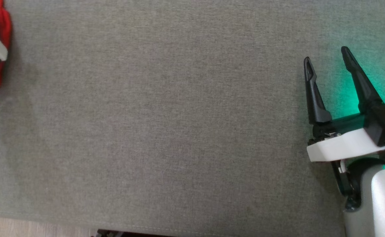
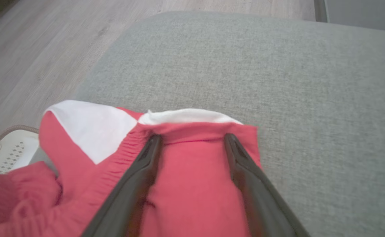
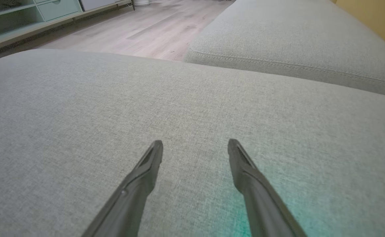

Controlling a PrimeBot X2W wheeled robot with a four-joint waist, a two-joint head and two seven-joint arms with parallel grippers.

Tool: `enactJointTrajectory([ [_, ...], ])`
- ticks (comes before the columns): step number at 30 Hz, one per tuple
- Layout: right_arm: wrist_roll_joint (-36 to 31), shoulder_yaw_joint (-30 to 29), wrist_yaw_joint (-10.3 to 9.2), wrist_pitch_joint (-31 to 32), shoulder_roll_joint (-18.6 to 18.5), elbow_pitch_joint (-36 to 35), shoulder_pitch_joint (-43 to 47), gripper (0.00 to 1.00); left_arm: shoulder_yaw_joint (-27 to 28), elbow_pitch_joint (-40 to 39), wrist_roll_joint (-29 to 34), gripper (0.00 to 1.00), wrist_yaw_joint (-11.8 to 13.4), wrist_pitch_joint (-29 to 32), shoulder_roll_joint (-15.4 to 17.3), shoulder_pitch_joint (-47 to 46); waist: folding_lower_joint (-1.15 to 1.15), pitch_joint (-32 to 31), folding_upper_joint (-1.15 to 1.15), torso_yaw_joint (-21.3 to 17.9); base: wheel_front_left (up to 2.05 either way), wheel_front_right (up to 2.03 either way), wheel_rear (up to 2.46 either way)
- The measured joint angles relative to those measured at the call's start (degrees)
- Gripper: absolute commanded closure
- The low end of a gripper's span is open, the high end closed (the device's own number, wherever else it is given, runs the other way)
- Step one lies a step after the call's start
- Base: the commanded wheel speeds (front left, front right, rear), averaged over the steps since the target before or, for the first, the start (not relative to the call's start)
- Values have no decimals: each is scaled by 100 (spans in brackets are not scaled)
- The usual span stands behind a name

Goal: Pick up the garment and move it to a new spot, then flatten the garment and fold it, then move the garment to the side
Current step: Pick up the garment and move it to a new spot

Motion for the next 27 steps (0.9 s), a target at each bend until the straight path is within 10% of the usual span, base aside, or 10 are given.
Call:
enactJointTrajectory([
  [3, 10, 26, 0, -36, 0, 34, -1, 0, -24, 301, 30, 0, 19, 168, 18, -202, 0, -2, 0, -13, 0, 0, 0],
  [5, 15, 48, 0, -44, 0, 54, -2, 0, -24, 466, 20, 78, -15, 199, 12, -276, 0, -22, 0, -6, 0, 0, 0],
  [6, 15, 48, 0, -44, 0, 54, -2, 0, -24, 466, 20, 100, -15, 199, 12, -276, 0, -22, 0, -6, 0, 0, 0],
  [27, 989, 2, 0, -929, 1, 1622, 238, 0, -1017, 16, 592, 100, -637, -603, 226, -557, -2, -1990, 1, -224, 0, 0, 0],
])
